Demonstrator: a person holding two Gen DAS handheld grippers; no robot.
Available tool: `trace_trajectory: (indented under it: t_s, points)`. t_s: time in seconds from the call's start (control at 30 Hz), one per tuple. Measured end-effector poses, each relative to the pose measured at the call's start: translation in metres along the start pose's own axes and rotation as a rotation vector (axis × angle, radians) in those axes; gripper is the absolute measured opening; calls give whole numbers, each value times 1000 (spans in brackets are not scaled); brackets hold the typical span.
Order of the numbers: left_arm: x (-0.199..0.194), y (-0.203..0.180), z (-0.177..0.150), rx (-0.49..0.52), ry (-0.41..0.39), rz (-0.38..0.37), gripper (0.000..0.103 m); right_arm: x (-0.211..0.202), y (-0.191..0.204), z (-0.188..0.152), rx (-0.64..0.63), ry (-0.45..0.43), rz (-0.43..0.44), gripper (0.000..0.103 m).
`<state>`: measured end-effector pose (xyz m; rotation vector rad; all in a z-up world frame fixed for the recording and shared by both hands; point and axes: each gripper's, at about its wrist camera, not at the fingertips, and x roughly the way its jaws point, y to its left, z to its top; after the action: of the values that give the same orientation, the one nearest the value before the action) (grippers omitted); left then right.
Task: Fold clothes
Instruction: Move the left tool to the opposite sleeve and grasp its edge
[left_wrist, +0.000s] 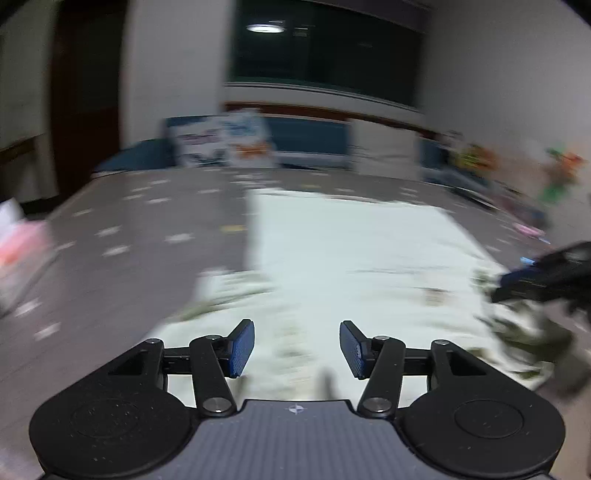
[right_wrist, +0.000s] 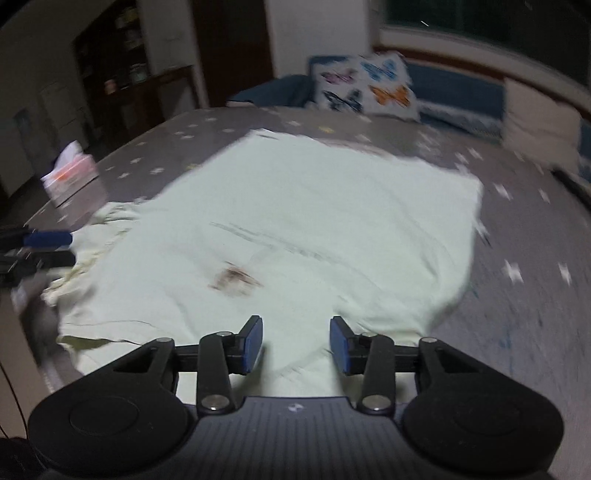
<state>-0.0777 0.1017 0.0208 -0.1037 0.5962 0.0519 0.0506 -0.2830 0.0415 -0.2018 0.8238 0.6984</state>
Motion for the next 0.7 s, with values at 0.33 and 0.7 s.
trace_trajectory:
  t_s: [0.33, 0.7]
  points:
    - [-5, 63, -20, -167, 56, 99, 58, 34, 88, 24, -223, 46, 184, 48]
    - [7, 69, -20, -179, 52, 82, 13, 36, 155, 7, -439, 84, 269, 48]
